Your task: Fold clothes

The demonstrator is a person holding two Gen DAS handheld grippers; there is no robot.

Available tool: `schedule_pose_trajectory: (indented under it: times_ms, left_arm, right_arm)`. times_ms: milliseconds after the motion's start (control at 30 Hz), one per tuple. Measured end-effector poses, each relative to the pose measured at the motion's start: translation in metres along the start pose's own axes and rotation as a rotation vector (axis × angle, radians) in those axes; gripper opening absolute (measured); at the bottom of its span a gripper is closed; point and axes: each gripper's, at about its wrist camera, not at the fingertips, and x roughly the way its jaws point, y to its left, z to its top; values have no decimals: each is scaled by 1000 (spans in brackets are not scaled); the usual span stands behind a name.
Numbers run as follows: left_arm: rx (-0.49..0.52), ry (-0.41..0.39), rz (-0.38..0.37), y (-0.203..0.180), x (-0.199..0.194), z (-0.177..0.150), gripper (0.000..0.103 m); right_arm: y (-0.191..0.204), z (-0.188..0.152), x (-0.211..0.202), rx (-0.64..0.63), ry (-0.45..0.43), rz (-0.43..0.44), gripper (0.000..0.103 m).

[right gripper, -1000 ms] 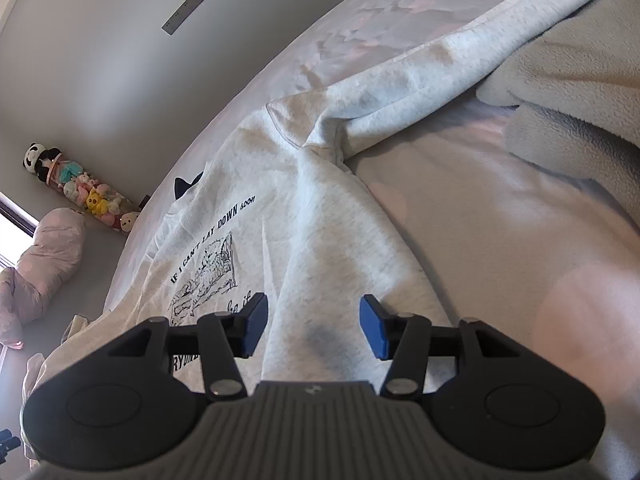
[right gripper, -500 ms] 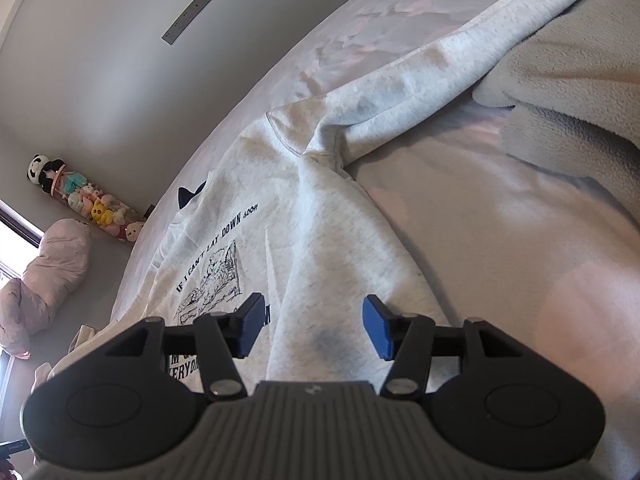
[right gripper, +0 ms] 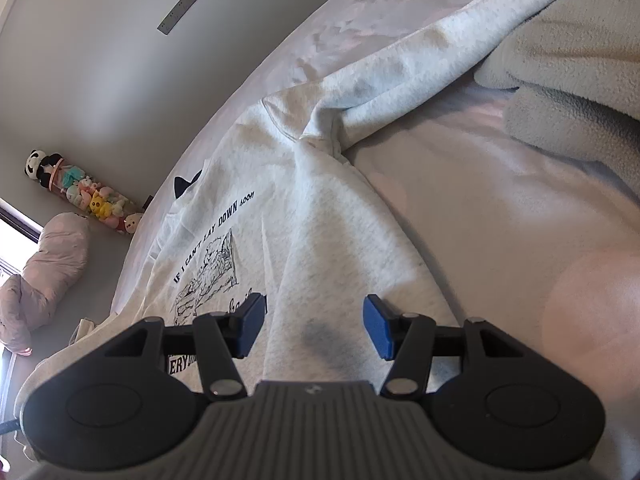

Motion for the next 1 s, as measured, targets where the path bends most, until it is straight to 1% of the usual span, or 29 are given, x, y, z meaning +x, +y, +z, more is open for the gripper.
schedule_pose_trajectory:
  times_ms: [67,133,167,233,333,467,600,667,733,833,900,933,967,1000]
  left_arm:
    - [-29,-9,15,15,-8,25,8]
    - [-39,-7,57,27,-7,48,8]
    - [-37,-6,84,32,-5,58,8]
    - [-2,-9,159,39,5,77,8]
    - [-7,34,254,53,34,94,8]
    - [-3,106,336,65,82,97,8]
    - [40,198,393,64,131,79,8]
    - [52,237,396,62,150,66,11]
    - [65,253,388,59,161,56,14]
    - [59,220,386,58,157,52,16]
    - [50,187,377,58,149,56,29]
    - [51,161,361,56,143,59,42]
    - [52,146,328,47,142,65,51]
    - [52,131,295,39,142,71,51]
  right_arm:
    - [1,-1,-1,-4,1,2,58]
    - [1,-1,0,-4,1,2,58]
    - [1,-1,0,-4,2,2,58]
    - [1,-1,0,-4,3,1,58]
    - [0,-1,1,-3,10,0,58]
    - [-2,-1,3,-6,15,4,58]
    - [-1,-2,8,-15,24,1,58]
    - [0,-1,11,-21,29,-6,58]
    - [2,-1,14,-33,33,-10,58]
    - [8,-1,14,-69,34,-6,58]
    - [15,0,13,-103,34,8,58]
    - [19,1,12,-122,33,15,58]
    - [24,4,11,-145,33,22,58]
    - [29,9,11,-170,34,27,58]
